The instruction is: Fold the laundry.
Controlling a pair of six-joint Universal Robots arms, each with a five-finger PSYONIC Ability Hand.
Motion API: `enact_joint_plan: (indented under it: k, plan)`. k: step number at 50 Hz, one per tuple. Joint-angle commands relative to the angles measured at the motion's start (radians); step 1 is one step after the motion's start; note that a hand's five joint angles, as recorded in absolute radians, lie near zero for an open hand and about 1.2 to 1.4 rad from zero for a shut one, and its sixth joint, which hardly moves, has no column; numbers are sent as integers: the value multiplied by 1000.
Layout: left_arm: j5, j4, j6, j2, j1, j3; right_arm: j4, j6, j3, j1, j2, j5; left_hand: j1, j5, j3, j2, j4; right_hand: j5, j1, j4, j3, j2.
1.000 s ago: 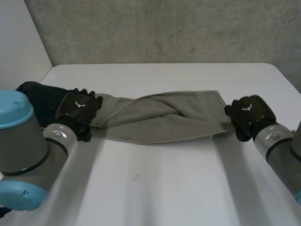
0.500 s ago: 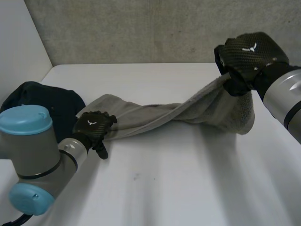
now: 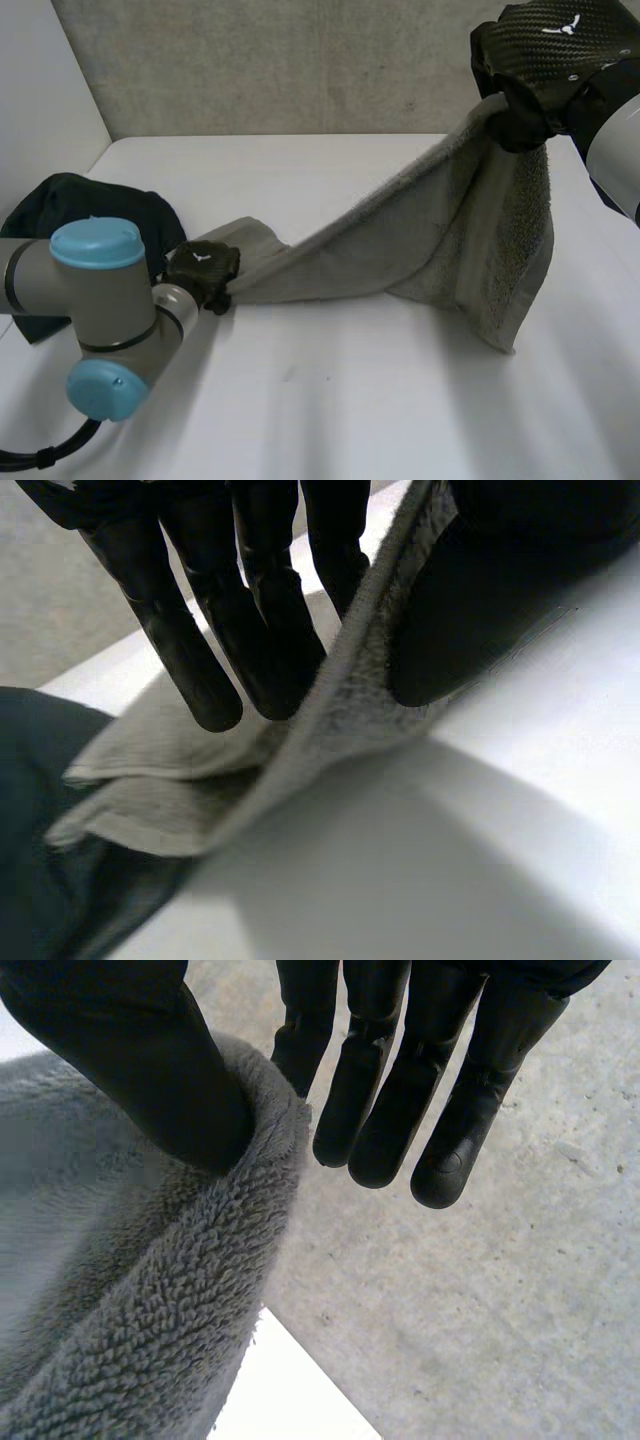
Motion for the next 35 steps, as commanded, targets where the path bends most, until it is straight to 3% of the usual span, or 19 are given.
enact_joint_plan:
  k: [1,9,14,18,23,30,35]
  plan:
    - [-55,-8,20,70,26,39,35,-27,-3,-17,-3,-3,261,238,212,206,204,238,412,209,215,225]
    - [-50,-50,172,548,30,8,91,-201,-33,-166,-17,1,261,238,212,206,204,238,412,209,215,225]
    - [-29,-135,269,699,30,45,110,-224,-83,-198,-43,3,261,238,212,206,204,238,412,209,215,225]
    - [25,-231,309,688,32,91,154,-230,-110,-197,-54,1,261,238,212,206,204,238,412,209,215,225]
    - [34,-268,316,589,41,115,206,-248,-93,-195,-26,-2,261,238,212,206,204,238,412,209,215,225]
    - [28,-268,354,322,44,195,206,-284,-107,-191,194,17,261,238,212,206,204,238,412,209,215,225]
    - [22,-264,423,135,46,340,155,-293,-232,-179,367,69,261,238,212,206,204,238,412,209,215,225]
